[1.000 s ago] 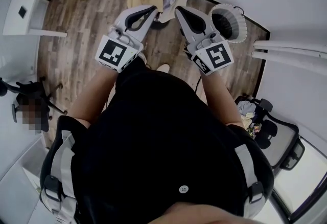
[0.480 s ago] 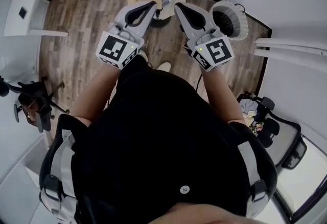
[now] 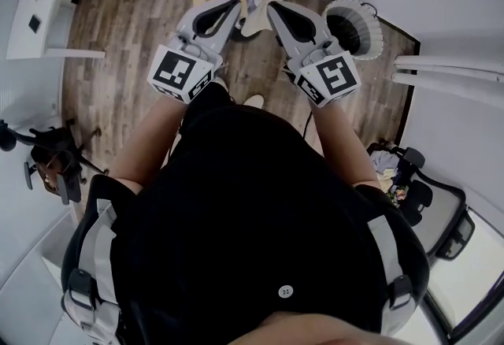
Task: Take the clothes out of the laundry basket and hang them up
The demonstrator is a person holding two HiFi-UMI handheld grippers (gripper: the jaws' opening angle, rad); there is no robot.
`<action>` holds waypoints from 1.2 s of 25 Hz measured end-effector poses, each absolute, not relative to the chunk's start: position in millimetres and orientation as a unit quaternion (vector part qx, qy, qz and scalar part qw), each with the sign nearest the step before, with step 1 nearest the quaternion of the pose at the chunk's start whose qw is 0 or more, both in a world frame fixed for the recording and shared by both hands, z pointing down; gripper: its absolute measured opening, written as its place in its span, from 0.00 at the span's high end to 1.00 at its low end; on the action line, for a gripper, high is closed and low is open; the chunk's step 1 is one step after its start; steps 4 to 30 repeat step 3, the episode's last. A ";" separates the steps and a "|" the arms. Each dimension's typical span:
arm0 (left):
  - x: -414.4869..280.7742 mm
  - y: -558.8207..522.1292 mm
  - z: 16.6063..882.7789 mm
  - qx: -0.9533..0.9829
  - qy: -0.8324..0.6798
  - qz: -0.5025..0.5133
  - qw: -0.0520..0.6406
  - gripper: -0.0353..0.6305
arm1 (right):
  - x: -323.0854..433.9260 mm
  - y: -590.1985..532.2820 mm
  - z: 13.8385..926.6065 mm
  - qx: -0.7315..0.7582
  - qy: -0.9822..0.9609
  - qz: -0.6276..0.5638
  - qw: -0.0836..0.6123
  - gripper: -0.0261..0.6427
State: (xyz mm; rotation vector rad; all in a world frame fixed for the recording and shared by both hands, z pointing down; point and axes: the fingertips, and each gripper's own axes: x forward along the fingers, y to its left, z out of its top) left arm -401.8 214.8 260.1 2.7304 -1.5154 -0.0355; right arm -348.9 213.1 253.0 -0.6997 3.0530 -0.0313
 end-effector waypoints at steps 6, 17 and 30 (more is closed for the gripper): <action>-399.0 211.8 260.7 0.874 -0.486 -0.012 0.011 0.95 | -345.6 209.1 252.7 -0.224 0.975 -0.010 0.004 0.96; -399.0 211.8 260.7 0.874 -0.486 -0.012 0.011 0.95 | -345.6 209.1 252.7 -0.224 0.975 -0.010 0.004 0.96; -399.0 211.8 260.7 0.874 -0.486 -0.012 0.011 0.95 | -345.6 209.1 252.7 -0.224 0.975 -0.010 0.004 0.96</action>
